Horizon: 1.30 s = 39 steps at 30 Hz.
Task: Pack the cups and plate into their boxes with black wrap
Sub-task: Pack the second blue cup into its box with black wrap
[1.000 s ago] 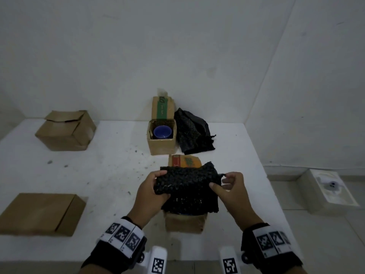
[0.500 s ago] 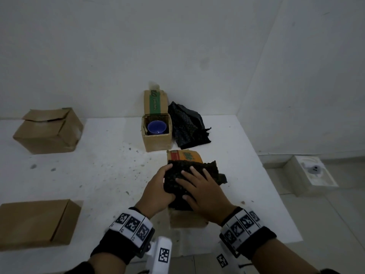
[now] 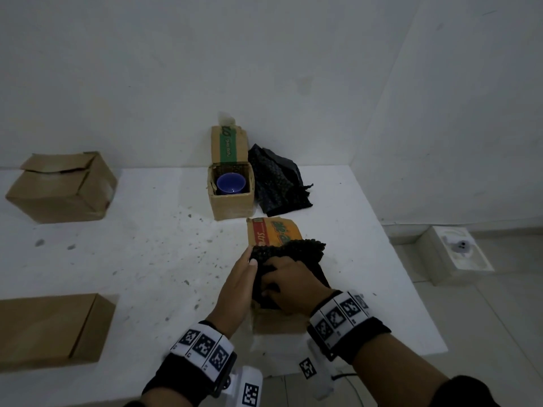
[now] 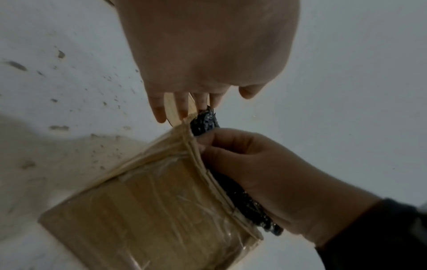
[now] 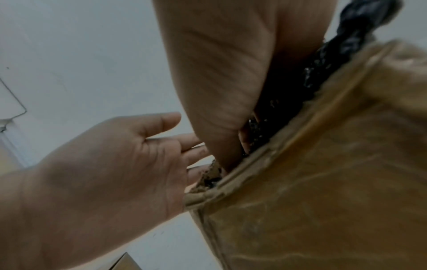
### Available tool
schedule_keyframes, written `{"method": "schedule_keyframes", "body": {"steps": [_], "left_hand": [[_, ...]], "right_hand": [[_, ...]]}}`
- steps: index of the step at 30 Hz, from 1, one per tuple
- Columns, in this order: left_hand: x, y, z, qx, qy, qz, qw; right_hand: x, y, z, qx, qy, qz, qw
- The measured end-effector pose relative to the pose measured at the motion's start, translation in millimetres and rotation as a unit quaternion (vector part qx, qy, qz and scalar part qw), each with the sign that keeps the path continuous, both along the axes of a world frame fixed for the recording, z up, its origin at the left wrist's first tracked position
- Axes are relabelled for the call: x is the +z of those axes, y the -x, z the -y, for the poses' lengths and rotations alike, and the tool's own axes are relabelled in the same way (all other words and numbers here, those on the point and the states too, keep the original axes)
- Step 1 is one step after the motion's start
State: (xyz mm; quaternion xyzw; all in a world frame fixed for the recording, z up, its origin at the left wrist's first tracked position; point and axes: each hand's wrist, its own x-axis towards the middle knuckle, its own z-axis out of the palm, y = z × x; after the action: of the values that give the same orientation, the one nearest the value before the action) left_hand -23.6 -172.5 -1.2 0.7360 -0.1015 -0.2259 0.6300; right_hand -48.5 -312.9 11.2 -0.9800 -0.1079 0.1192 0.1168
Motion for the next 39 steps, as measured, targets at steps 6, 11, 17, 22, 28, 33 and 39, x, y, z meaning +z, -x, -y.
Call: {"method": "schedule_keyframes", "body": {"steps": [6, 11, 17, 22, 28, 33, 39], "left_hand": [[-9.0, -2.7, 8.6, 0.020, 0.055, -0.042, 0.997], [-17.1, -1.3, 10.4, 0.025, 0.050, -0.025, 0.998], [-21.9, -2.0, 11.0, 0.025, 0.067, -0.021, 0.997], [-23.5, -3.4, 10.0, 0.014, 0.072, -0.028, 0.997], [-29.1, -5.5, 7.2, 0.006, 0.053, -0.032, 0.998], [-34.2, -6.7, 4.5, 0.006, 0.044, -0.013, 0.999], [-32.0, -6.0, 3.7, -0.007, 0.028, 0.001, 1.000]], "right_hand": [[-1.0, -11.7, -10.4, 0.030, 0.017, 0.000, 0.999], [-9.3, -9.5, 0.5, 0.064, 0.090, 0.113, 0.987], [-22.8, -6.9, 13.1, 0.056, 0.003, 0.027, 0.998], [-14.7, -29.1, 11.4, 0.035, 0.021, -0.151, 0.988], [-1.0, -48.5, 9.9, 0.097, 0.036, -0.181, 0.978], [18.2, -45.8, 26.4, 0.173, 0.078, -0.119, 0.975], [21.2, -30.3, 30.5, 0.199, 0.206, -0.089, 0.954]]}}
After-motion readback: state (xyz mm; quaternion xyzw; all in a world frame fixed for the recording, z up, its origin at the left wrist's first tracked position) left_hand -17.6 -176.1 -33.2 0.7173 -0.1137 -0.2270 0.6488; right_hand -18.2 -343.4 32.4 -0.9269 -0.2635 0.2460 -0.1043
